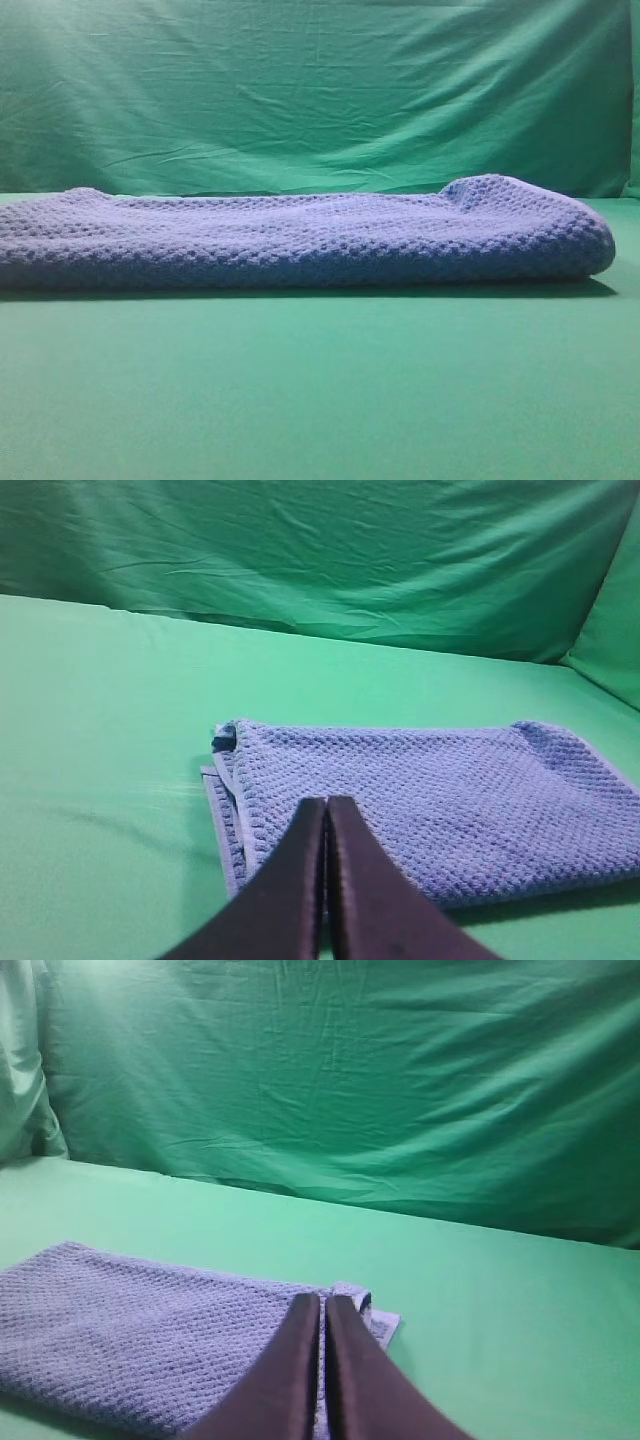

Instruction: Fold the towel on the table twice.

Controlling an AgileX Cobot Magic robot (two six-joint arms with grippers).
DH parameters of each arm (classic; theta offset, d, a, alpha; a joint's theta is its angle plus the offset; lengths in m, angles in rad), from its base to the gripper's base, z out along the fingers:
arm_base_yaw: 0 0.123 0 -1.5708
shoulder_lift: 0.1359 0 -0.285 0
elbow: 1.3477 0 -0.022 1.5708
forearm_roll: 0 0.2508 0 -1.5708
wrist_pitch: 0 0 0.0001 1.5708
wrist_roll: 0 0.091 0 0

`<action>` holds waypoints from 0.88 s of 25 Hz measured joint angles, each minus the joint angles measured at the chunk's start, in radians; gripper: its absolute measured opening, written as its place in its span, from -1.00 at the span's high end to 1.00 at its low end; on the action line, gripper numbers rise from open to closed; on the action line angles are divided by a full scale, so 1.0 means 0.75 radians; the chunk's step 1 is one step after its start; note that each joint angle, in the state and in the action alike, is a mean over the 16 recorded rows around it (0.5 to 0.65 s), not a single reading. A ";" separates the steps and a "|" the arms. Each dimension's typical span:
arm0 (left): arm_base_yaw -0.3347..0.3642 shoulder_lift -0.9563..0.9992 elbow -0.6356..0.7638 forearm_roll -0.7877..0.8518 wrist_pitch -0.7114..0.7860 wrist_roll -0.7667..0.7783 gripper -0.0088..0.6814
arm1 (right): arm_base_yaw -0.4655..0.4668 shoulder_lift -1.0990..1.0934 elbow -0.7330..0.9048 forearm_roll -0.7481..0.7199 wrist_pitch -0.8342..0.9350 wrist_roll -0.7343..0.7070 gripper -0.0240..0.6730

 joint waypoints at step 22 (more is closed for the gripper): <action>0.000 0.000 0.102 0.252 0.110 0.010 0.97 | 0.000 0.000 0.243 -0.002 0.015 0.000 0.93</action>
